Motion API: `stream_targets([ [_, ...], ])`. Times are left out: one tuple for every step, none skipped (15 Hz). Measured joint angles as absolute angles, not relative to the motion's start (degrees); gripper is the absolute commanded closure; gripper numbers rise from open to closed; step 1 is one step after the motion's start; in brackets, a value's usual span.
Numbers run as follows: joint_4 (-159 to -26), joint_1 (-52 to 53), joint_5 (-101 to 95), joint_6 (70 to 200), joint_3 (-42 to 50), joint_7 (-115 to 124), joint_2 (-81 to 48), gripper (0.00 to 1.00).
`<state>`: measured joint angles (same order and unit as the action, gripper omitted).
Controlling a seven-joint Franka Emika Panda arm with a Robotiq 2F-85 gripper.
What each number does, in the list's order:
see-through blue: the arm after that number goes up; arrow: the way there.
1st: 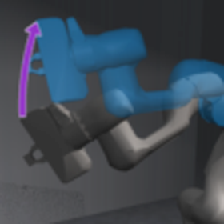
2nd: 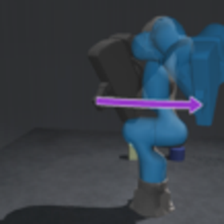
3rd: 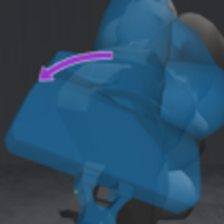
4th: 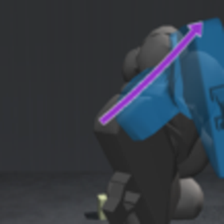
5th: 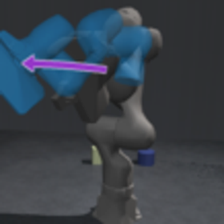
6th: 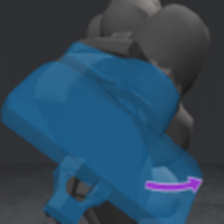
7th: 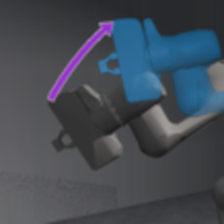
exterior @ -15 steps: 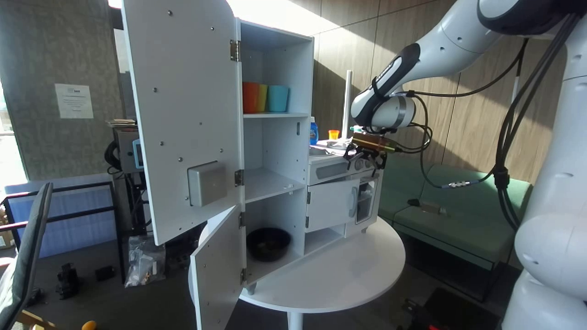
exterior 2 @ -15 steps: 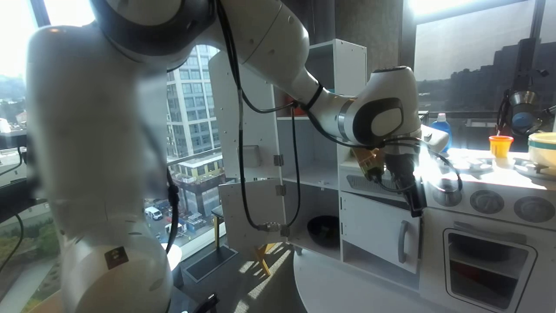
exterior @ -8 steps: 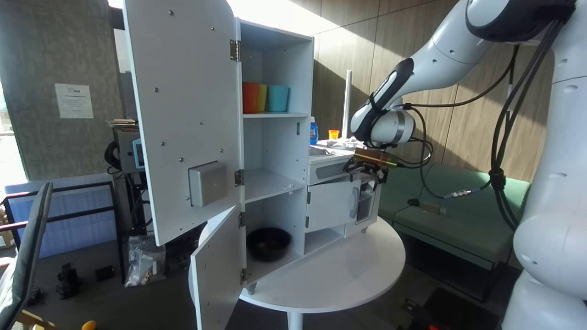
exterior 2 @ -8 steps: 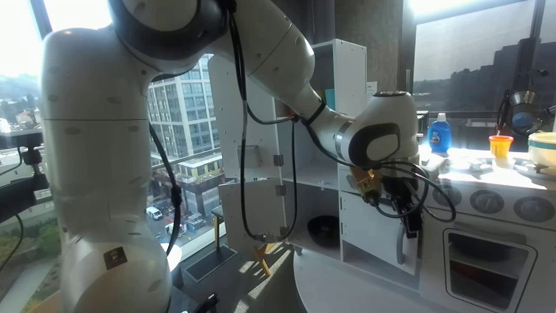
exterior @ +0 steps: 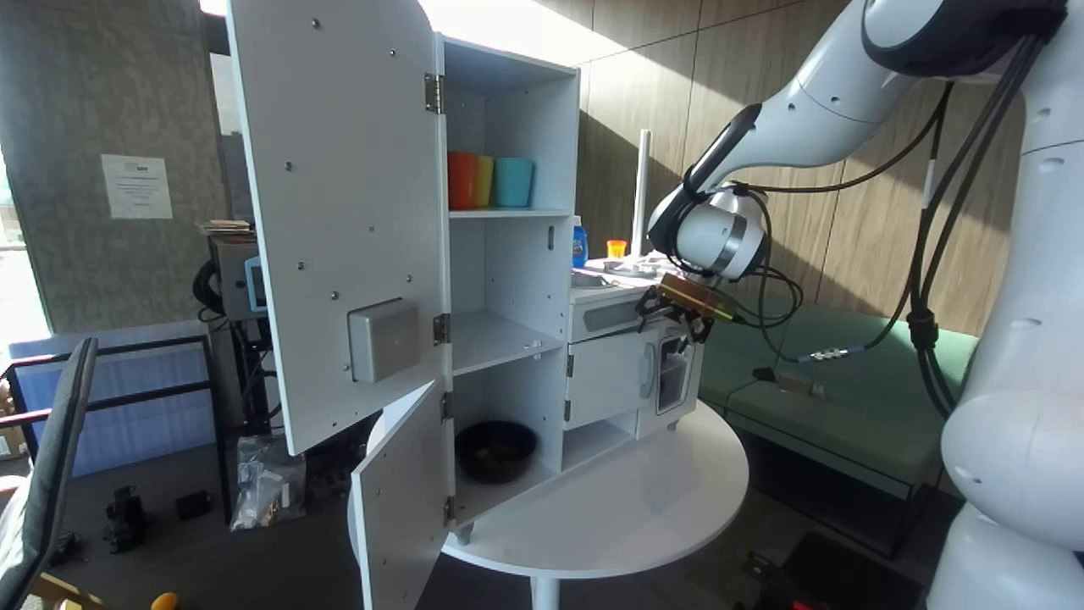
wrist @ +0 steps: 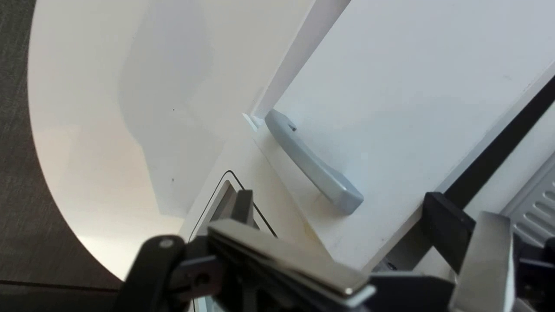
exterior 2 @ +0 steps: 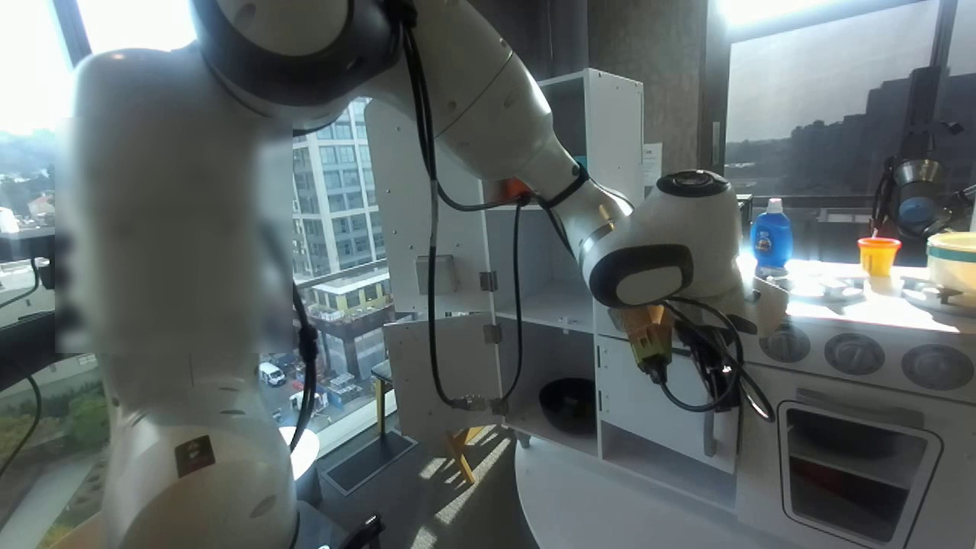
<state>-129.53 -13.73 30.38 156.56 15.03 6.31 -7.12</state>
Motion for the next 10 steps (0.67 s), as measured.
stream_targets([
  [-129.64,-13.83,32.80,156.56,14.97,3.89,-6.92,0.00],
  [-129.73,-13.90,35.15,156.56,14.96,1.49,-6.64,0.00],
  [-129.82,-13.94,37.37,156.56,14.96,-0.77,-6.36,0.00],
  [-129.86,-13.96,38.95,156.56,14.96,-2.48,-6.21,0.00],
  [-129.90,-13.96,39.84,156.52,14.96,-3.54,-6.22,0.00],
  [-129.92,-13.95,40.29,156.52,14.94,-4.09,-6.35,0.00],
  [-129.92,-13.93,40.69,156.52,14.89,-4.56,-6.62,0.00],
  [-129.92,-13.92,40.82,156.51,14.86,-4.76,-6.99,0.00],
  [-129.89,-13.89,40.84,156.55,14.83,-4.78,-7.38,0.00],
  [-129.79,-13.87,40.85,156.56,14.79,-4.78,-7.57,0.00],
])
